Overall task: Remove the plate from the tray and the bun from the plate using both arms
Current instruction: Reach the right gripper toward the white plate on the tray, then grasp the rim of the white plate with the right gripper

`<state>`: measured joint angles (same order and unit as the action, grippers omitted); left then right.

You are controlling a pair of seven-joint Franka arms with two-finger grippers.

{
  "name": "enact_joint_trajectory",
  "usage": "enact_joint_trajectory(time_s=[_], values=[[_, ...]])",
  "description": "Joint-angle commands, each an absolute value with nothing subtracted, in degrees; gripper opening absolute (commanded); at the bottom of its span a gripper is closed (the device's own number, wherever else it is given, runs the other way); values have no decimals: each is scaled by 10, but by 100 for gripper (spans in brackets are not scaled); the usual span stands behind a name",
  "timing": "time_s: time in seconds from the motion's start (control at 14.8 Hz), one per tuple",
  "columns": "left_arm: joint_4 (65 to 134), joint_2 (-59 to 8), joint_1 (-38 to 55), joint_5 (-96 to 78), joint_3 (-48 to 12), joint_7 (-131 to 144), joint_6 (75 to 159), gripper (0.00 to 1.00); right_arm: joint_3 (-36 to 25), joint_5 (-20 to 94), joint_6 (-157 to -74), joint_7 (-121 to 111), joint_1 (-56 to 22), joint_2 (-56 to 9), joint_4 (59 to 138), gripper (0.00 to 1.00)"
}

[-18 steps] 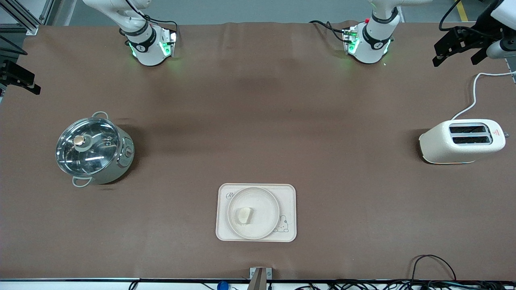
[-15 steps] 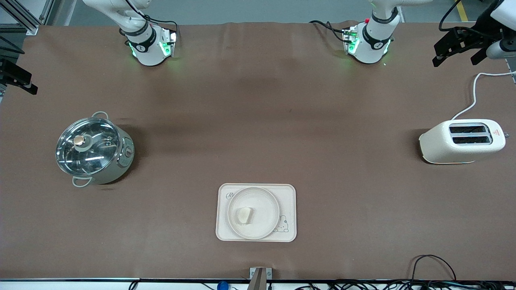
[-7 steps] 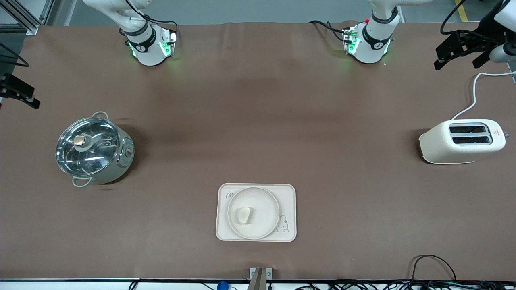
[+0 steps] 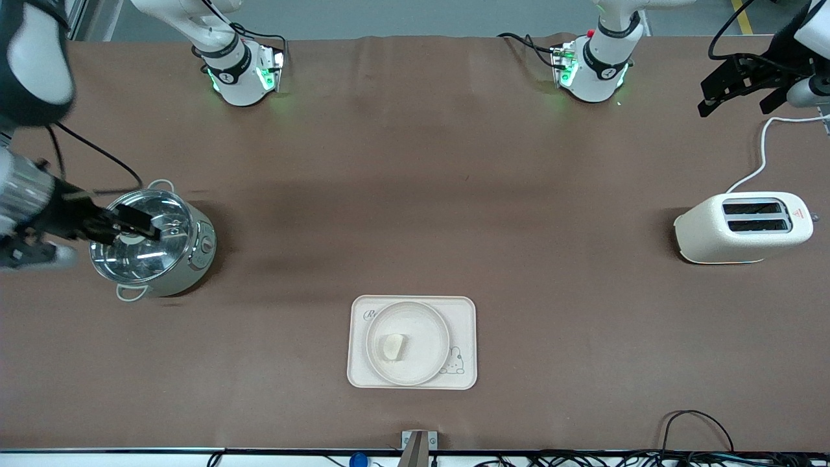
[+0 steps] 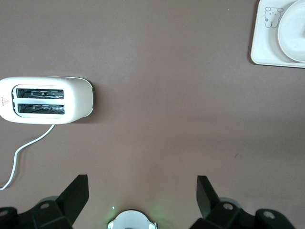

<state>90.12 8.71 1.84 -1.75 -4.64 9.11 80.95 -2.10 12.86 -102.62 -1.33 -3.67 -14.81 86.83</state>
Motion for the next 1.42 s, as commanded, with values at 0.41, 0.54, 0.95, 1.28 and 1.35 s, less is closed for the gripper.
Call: enact_joint_trajectory(time_s=[0.41,0.54,0.95,1.28,1.35], values=[[864,61,16,-11,-45,85,798,100,-24,228,-1240,141,-172,-389,768,100],[862,58,15,-11,-45,85,798,100,-25,223,-1262,183,-203,-459,696,100],[862,55,15,-12,-45,85,798,100,-25,224,-1291,209,-214,-587,566,96],[861,45,20,-13,-46,93,798,100,-27,224,-1305,243,-236,-627,534,94],[861,45,18,-14,-46,92,798,100,-26,223,-1323,247,-243,-629,533,91]])
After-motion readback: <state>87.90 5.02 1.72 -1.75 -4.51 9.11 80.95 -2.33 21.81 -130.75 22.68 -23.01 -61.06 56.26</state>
